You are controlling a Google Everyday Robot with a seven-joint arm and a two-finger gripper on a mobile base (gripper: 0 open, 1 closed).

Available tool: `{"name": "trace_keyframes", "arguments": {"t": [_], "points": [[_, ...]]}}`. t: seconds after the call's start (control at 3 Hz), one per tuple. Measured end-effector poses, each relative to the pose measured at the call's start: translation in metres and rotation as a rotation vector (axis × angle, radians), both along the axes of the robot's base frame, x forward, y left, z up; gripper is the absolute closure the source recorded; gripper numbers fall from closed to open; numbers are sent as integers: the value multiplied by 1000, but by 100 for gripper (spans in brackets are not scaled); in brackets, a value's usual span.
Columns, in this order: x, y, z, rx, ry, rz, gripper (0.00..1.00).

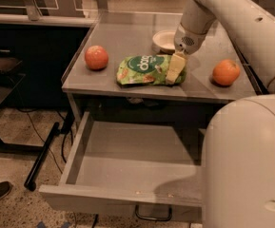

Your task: Place green rice chip bag into top drawer

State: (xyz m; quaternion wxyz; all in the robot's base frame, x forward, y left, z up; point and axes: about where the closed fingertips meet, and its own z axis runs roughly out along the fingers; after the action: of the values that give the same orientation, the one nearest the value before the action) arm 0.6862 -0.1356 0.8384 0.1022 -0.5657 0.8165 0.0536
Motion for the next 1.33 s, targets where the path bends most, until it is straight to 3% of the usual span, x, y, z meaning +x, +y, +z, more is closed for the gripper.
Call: {"name": "trace_keyframes", "arguments": {"t": [0.33,0.67,1.33], "points": [[0,0,0,0,0,0,89],[-18,2,18,47,-51,38,100],[-110,-3,67,142,-121,121,100]]}}
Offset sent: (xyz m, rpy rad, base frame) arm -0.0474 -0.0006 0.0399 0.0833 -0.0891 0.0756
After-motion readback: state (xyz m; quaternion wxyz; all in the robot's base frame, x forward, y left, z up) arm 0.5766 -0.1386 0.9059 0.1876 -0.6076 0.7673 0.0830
